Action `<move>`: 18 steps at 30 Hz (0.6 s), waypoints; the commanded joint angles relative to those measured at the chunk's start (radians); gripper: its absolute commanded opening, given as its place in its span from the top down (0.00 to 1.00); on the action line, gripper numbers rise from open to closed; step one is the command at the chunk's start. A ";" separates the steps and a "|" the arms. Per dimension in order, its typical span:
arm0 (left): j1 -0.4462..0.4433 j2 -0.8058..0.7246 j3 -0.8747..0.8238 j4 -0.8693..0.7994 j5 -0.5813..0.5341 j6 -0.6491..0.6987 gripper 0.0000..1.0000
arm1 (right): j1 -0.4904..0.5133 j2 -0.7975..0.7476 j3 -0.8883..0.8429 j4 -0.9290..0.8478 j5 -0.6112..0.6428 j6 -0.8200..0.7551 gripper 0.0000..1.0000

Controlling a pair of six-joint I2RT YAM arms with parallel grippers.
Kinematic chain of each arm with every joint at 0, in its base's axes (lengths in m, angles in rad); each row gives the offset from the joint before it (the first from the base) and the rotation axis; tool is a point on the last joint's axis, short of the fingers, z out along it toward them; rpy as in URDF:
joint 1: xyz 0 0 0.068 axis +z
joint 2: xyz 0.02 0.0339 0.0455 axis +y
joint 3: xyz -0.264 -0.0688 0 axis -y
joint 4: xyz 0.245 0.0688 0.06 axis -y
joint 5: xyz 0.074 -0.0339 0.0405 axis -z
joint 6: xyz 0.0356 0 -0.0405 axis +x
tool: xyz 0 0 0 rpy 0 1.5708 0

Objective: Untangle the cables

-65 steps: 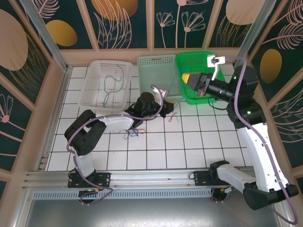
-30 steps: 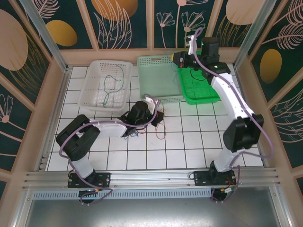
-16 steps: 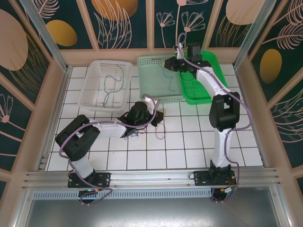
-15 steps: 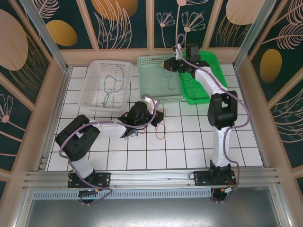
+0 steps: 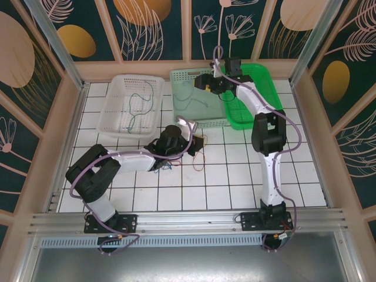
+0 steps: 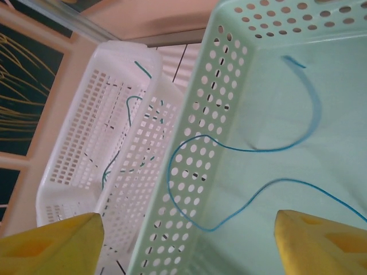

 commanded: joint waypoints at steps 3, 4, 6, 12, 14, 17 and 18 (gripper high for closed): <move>-0.009 -0.045 -0.013 0.057 0.005 -0.020 0.89 | 0.006 -0.133 -0.038 -0.012 0.041 -0.026 0.18; -0.010 -0.051 -0.017 0.060 0.003 -0.020 0.89 | 0.007 -0.154 -0.055 -0.015 0.050 -0.038 0.18; -0.009 -0.065 -0.021 0.063 -0.001 -0.023 0.89 | 0.010 -0.221 -0.122 -0.024 0.095 -0.076 0.18; -0.009 -0.087 -0.045 0.101 0.006 -0.046 0.89 | -0.003 -0.565 -0.660 0.219 0.205 -0.080 0.41; -0.008 -0.083 -0.048 0.109 0.010 -0.054 0.88 | -0.010 -0.673 -0.800 0.269 0.237 -0.079 0.48; -0.008 -0.082 -0.057 0.149 0.015 -0.090 0.88 | 0.000 -0.817 -0.986 0.326 0.241 -0.093 0.48; -0.009 -0.084 -0.059 0.164 0.017 -0.100 0.88 | 0.010 -0.863 -1.042 0.331 0.249 -0.104 0.47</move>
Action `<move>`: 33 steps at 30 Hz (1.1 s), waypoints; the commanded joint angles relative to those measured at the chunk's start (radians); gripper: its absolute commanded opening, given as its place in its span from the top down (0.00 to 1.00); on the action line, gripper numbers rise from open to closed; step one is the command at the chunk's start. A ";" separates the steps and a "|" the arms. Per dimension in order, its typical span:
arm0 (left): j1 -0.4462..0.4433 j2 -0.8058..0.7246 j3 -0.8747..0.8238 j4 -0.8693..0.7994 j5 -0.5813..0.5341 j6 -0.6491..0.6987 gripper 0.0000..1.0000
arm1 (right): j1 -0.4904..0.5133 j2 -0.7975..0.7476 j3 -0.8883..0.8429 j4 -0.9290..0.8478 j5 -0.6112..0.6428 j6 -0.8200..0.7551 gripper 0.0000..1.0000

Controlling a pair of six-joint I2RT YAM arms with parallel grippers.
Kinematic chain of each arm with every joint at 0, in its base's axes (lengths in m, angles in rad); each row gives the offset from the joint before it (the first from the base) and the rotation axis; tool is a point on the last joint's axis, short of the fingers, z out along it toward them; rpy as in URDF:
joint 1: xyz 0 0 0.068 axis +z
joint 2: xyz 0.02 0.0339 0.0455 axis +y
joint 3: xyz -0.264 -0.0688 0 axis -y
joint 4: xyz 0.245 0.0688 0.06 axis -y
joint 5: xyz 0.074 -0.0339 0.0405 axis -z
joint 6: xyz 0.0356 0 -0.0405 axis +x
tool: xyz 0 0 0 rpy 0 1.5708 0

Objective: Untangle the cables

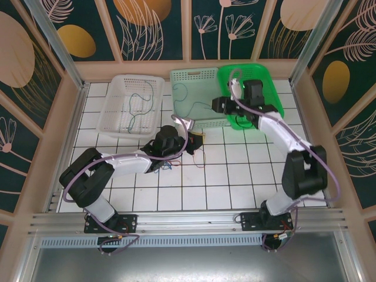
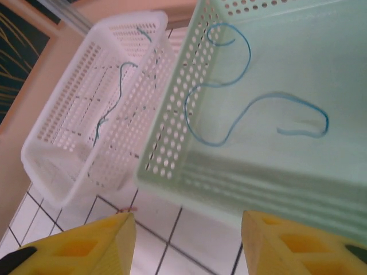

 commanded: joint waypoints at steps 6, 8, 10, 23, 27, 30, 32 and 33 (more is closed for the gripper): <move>-0.008 -0.049 -0.014 0.096 -0.031 -0.080 0.87 | 0.068 -0.249 -0.424 0.205 0.044 0.009 0.41; -0.009 -0.057 -0.012 0.093 -0.033 -0.084 0.86 | 0.103 -0.268 -0.477 0.218 0.051 0.007 0.37; -0.009 -0.062 -0.008 0.092 -0.033 -0.091 0.86 | 0.136 -0.266 -0.500 0.220 0.057 0.002 0.33; -0.009 -0.073 -0.005 0.125 -0.014 -0.123 0.86 | 0.180 -0.197 -0.601 0.343 0.169 0.065 0.34; -0.008 -0.072 -0.008 0.108 -0.025 -0.116 0.85 | 0.180 -0.163 -0.577 0.306 0.182 0.062 0.34; -0.008 -0.078 -0.018 0.084 -0.047 -0.106 0.82 | 0.176 -0.145 -0.553 0.253 0.269 0.079 0.35; -0.008 -0.088 -0.021 0.047 -0.073 -0.088 0.73 | 0.169 -0.129 -0.528 0.221 0.295 0.098 0.35; -0.009 -0.089 -0.017 0.008 -0.096 -0.077 0.66 | 0.168 -0.120 -0.513 0.202 0.304 0.106 0.35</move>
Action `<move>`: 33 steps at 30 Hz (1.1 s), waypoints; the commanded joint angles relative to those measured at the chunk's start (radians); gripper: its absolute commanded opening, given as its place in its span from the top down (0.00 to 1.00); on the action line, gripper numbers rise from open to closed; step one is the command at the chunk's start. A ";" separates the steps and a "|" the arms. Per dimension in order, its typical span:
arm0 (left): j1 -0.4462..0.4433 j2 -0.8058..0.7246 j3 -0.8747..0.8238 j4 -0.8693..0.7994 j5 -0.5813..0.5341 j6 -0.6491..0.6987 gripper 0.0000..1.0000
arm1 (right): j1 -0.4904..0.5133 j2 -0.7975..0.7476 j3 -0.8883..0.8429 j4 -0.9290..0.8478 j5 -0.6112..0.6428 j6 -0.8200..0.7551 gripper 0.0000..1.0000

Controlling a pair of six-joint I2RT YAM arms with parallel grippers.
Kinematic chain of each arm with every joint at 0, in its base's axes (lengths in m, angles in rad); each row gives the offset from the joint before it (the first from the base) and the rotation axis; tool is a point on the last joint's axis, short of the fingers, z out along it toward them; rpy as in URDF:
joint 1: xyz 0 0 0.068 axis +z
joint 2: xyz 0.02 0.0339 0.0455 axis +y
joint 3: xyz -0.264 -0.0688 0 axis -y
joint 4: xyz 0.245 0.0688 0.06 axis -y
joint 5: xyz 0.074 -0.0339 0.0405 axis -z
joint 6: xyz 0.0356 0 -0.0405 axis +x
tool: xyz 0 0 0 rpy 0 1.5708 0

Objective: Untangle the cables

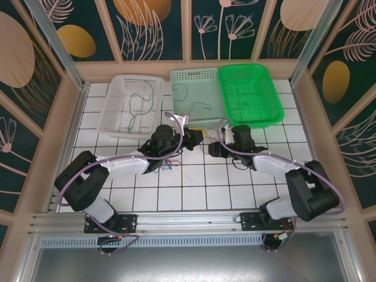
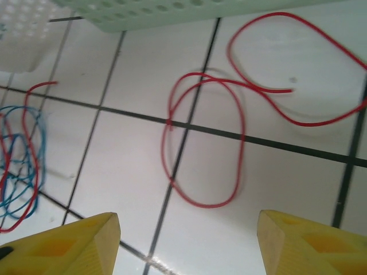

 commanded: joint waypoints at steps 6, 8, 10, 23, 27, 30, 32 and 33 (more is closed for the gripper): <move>-0.008 0.009 0.079 -0.359 -0.191 0.099 0.53 | -0.004 0.093 0.128 -0.115 0.110 0.014 0.41; -0.008 0.003 0.058 -0.345 -0.202 0.097 0.52 | 0.010 0.130 0.161 -0.159 0.123 0.006 0.41; -0.009 -0.008 0.038 -0.324 -0.217 0.091 0.50 | 0.034 0.169 0.190 -0.201 0.165 -0.003 0.42; -0.009 -0.029 0.018 -0.326 -0.247 0.107 0.39 | 0.097 0.357 0.376 -0.411 0.264 0.024 0.48; -0.008 -0.042 0.002 -0.317 -0.260 0.111 0.38 | 0.137 0.441 0.456 -0.490 0.309 0.011 0.58; -0.009 -0.055 -0.006 -0.322 -0.268 0.119 0.38 | 0.156 0.488 0.486 -0.554 0.391 0.011 0.70; -0.008 -0.069 -0.015 -0.326 -0.281 0.122 0.38 | 0.164 0.504 0.486 -0.585 0.440 0.014 0.71; -0.008 -0.075 -0.020 -0.325 -0.286 0.123 0.38 | 0.164 0.508 0.481 -0.590 0.449 0.014 0.72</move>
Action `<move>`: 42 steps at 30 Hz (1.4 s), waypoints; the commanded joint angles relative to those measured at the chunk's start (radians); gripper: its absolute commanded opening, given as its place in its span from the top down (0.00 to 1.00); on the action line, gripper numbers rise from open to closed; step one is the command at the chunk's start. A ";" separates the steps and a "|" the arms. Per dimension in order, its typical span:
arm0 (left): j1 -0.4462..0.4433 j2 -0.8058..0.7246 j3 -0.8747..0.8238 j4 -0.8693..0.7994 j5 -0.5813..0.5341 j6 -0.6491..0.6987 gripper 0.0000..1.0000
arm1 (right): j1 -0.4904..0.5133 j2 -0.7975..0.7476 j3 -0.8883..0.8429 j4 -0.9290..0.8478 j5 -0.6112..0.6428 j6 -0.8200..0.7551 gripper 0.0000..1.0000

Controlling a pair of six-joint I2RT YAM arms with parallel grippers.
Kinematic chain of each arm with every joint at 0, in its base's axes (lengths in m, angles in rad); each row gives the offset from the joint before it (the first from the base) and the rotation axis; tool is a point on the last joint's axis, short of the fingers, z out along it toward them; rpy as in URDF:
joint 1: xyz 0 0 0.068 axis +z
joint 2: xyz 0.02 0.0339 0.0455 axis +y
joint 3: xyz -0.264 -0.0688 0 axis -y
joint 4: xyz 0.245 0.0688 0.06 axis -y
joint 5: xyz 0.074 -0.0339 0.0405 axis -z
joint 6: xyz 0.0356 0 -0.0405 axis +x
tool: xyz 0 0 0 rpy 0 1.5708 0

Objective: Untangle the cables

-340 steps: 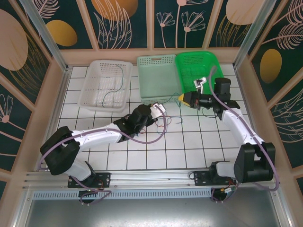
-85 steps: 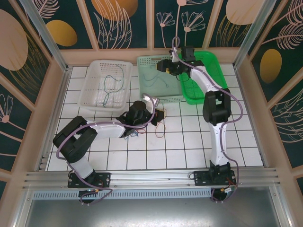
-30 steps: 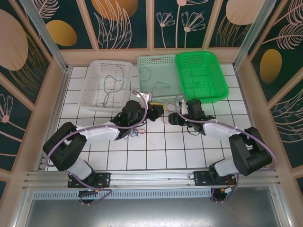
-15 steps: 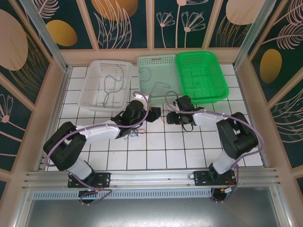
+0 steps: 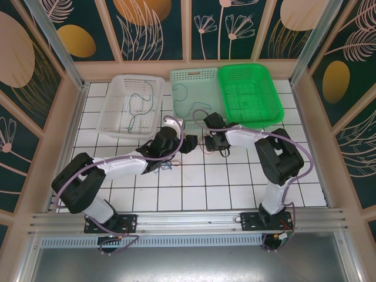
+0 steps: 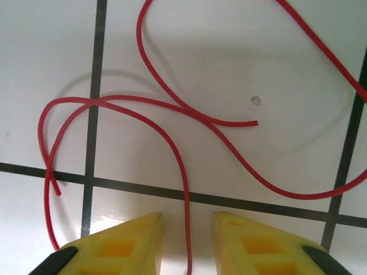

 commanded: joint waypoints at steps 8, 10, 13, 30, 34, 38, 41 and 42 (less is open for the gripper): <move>-0.009 -0.066 -0.028 -0.018 -0.057 0.041 0.37 | 0.032 0.051 -0.047 -0.060 0.041 -0.011 1.00; -0.008 -0.071 -0.029 -0.024 -0.063 0.042 0.36 | 0.031 0.011 -0.073 -0.041 0.062 -0.015 1.00; -0.008 -0.080 -0.036 -0.024 -0.071 0.044 0.36 | 0.029 -0.087 -0.121 -0.010 0.080 -0.027 1.00; -0.007 -0.122 -0.031 -0.028 -0.130 0.086 0.28 | -0.073 -0.761 -0.332 0.098 -0.172 -0.203 1.00; -0.007 -0.077 0.003 -0.028 -0.076 0.079 0.27 | -0.124 -0.860 -0.357 0.140 -0.249 -0.178 1.00; -0.007 -0.016 0.029 0.024 0.083 0.109 0.29 | -0.172 -0.909 -0.356 0.187 -0.327 -0.147 1.00; -0.009 0.014 0.045 0.085 0.263 0.148 0.30 | -0.182 -0.912 -0.323 0.199 -0.356 -0.130 1.00; -0.008 0.020 0.048 0.104 0.310 0.158 0.30 | -0.183 -0.912 -0.309 0.202 -0.362 -0.124 1.00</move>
